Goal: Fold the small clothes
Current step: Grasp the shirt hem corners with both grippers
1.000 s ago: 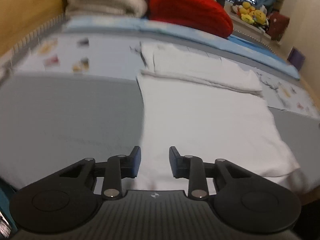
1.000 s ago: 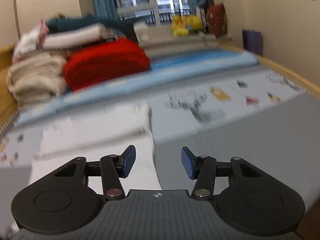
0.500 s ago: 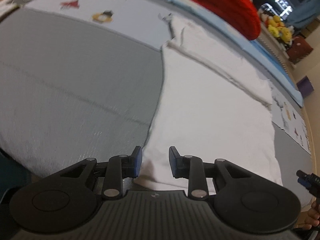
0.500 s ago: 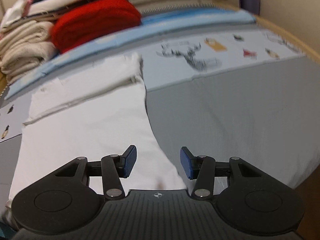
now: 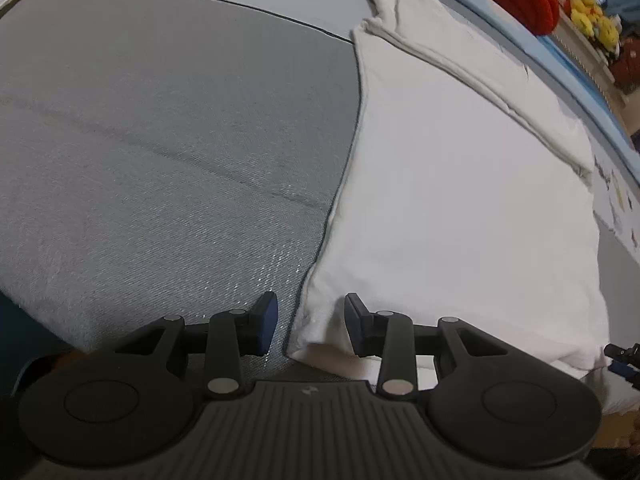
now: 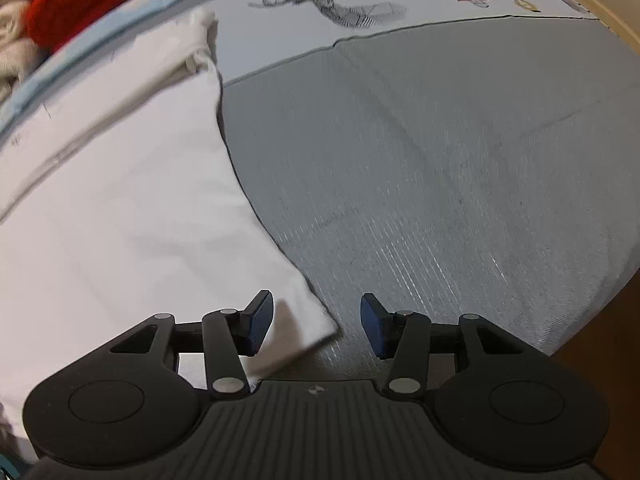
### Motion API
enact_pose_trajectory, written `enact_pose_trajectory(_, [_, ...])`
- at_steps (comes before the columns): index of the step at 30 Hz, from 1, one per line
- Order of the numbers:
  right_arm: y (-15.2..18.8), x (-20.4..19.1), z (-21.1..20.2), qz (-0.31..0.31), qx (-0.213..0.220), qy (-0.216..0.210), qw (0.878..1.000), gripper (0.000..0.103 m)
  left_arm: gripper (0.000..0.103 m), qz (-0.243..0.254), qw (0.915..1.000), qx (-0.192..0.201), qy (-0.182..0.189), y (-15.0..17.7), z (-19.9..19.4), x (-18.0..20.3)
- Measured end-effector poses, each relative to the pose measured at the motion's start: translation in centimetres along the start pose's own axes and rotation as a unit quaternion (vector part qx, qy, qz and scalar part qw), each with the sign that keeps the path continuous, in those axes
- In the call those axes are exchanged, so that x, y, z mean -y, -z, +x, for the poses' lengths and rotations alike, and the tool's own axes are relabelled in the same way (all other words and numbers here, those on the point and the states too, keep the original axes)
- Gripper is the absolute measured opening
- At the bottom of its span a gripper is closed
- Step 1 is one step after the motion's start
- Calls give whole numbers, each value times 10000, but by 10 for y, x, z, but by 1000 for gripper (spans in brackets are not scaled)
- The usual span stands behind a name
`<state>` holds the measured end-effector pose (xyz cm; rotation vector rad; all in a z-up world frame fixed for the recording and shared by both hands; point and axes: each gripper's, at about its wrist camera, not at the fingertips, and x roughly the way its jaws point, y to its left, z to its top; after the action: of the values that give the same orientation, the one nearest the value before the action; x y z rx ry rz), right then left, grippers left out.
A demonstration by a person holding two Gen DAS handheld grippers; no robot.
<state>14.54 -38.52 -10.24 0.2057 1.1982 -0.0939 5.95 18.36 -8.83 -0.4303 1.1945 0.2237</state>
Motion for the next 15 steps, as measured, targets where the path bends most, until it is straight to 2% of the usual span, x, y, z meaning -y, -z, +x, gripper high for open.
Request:
enact_pose_trajectory(5, [6,-3,10,-201,-216,126,9995,50,39,326,9994,75,-105,6,2,8])
enact_pose_trajectory(6, [7,-5,11,-243,-240,121,9993,48,28,422,9990,97,-144,7,2,10])
enact_pose_trajectory(7, [9,-6,13,-297,-259,104,9992,34,7,509,9985,115,-165,8,1,11])
enact_pose_trajectory(8, [10,-8,14,-356,-258,64,9990,20,7,544,9984,120,-114,9,1,11])
enact_pose_trajectory(10, [12,-10,11,-471,-186,-8,9987,6,6,592,9977,309,-104,10,-8,10])
enact_pose_trajectory(11, [12,-11,7,-489,-124,-29,9987,6,6,635,9967,492,-122,10,-17,10])
enact_pose_trajectory(13, [12,-6,-7,-343,115,-157,9992,6,6,589,9955,742,65,10,-34,8])
enact_pose_trajectory(15, [12,3,-25,-113,367,-347,9987,5,7,620,9959,655,57,11,-36,5])
